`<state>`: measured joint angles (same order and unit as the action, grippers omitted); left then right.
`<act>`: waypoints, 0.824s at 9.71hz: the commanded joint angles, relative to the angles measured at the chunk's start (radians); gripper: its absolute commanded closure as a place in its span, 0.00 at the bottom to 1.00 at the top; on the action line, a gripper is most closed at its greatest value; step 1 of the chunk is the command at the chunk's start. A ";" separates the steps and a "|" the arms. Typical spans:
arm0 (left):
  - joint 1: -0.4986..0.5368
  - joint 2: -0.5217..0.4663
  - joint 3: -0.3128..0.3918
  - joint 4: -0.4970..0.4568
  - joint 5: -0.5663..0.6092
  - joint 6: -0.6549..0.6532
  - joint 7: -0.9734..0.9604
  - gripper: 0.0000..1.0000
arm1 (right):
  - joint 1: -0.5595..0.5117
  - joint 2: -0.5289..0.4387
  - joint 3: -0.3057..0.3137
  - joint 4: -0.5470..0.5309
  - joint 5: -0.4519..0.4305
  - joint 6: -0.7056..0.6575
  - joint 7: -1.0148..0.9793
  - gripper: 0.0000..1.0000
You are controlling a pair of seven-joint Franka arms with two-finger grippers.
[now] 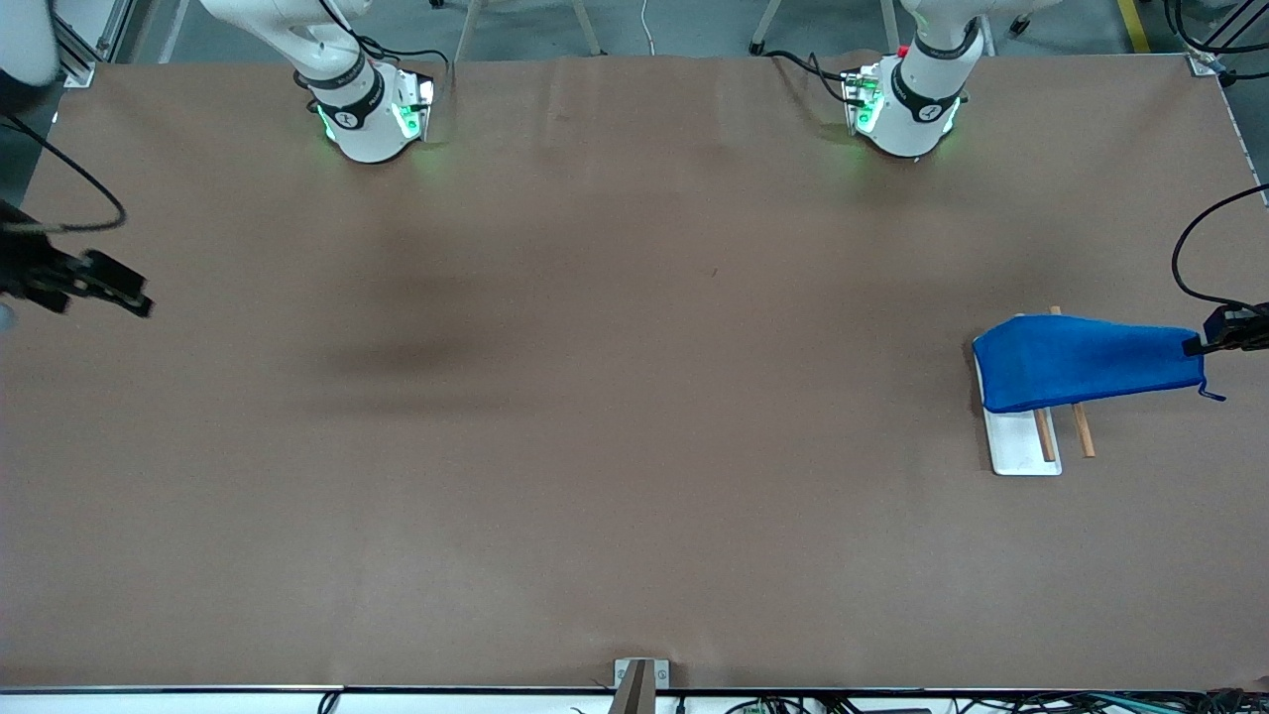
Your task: Right arm passes towel to left arm to hang
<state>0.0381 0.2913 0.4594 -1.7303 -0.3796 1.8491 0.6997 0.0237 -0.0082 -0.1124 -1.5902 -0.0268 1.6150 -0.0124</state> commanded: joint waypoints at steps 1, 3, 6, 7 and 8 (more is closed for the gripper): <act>0.000 0.032 -0.001 -0.005 0.018 0.018 -0.005 0.10 | 0.001 0.016 0.013 0.122 -0.027 -0.096 0.016 0.00; -0.006 0.026 -0.001 0.005 0.019 0.018 0.009 0.00 | 0.002 0.004 0.016 0.107 -0.022 -0.113 0.031 0.00; -0.039 -0.033 -0.071 0.029 0.179 0.059 -0.034 0.00 | 0.005 -0.006 0.016 0.068 -0.033 -0.066 0.029 0.00; -0.041 -0.078 -0.135 0.023 0.241 0.059 -0.101 0.00 | 0.005 -0.004 0.016 0.068 -0.033 -0.076 0.029 0.00; -0.043 -0.137 -0.203 0.002 0.302 0.053 -0.190 0.00 | 0.005 -0.006 0.016 0.070 -0.035 -0.079 0.029 0.00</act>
<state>0.0030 0.2233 0.3232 -1.6746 -0.1550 1.8935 0.5891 0.0265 0.0001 -0.1016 -1.5075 -0.0396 1.5394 -0.0046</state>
